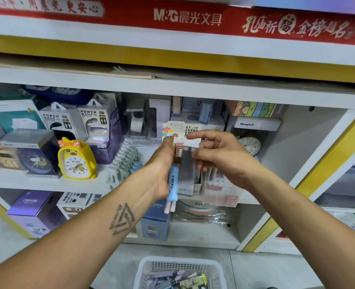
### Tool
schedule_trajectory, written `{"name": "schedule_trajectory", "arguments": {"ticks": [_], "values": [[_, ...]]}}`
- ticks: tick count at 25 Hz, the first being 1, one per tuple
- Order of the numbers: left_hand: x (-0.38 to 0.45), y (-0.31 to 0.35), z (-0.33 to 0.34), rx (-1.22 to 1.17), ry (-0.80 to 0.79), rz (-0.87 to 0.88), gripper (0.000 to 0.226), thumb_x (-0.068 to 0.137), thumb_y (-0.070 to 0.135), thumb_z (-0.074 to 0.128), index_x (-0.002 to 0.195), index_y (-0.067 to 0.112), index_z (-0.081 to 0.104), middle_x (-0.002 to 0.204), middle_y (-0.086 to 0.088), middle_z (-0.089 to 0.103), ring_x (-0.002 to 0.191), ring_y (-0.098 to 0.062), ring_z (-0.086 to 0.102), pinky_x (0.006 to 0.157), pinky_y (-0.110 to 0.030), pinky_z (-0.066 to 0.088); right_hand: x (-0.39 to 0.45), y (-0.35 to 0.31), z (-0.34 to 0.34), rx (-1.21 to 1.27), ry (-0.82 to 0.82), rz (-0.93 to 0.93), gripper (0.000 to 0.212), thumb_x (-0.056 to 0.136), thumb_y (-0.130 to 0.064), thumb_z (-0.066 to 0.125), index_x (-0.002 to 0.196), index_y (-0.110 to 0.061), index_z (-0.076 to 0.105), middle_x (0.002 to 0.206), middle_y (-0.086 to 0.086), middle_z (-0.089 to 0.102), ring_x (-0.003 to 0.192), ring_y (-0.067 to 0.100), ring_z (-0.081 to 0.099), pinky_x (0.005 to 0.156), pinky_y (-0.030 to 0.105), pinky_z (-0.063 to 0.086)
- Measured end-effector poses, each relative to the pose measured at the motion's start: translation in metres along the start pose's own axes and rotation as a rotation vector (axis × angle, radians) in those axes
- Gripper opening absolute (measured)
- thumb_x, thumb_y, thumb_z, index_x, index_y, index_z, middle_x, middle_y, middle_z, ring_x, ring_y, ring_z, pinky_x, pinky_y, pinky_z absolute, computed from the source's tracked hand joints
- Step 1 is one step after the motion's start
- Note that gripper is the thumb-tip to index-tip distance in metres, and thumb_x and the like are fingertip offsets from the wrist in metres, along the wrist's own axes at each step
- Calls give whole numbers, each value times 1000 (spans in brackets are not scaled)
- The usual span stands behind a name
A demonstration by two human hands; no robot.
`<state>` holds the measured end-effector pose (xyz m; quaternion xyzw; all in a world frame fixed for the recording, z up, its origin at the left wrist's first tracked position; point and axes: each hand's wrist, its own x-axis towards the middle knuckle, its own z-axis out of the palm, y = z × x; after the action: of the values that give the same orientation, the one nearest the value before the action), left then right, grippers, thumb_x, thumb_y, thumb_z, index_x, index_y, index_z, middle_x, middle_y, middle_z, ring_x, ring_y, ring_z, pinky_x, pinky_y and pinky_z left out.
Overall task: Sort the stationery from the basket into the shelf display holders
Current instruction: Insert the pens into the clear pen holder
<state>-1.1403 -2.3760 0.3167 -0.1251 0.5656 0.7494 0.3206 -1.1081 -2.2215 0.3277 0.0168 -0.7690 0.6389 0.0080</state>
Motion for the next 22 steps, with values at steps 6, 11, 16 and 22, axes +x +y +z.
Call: {"name": "schedule_trajectory", "arguments": {"ticks": [6,11,16,22], "values": [[3,15,-25,-125,56,-123,17,80,19,59,83,11,44,67,-4,40,56,-17,40,55,-30,42,2,-3,-24,-388,105,-36,28,86,6,64,99,-19,62,61,4,68,58,26,72,62,45,62],[2,15,-29,-96,-10,-88,11,76,-3,44,81,7,43,80,-11,39,70,-24,46,61,-39,49,5,2,-21,-429,105,-24,19,92,-2,66,93,-21,61,90,10,74,67,26,75,72,61,59],[2,16,-34,-83,-82,-53,22,76,-14,35,83,2,47,86,-16,44,79,-34,58,65,-44,54,9,7,-20,-675,107,-115,14,88,-26,74,88,-22,61,83,-1,69,72,16,67,63,30,55],[-1,18,-37,-70,-177,-18,38,90,-20,37,125,-9,46,127,-34,54,107,-43,64,71,-52,54,7,16,-22,-1149,-10,-393,35,94,-5,57,120,-27,48,121,1,62,97,26,61,77,41,52]]}}
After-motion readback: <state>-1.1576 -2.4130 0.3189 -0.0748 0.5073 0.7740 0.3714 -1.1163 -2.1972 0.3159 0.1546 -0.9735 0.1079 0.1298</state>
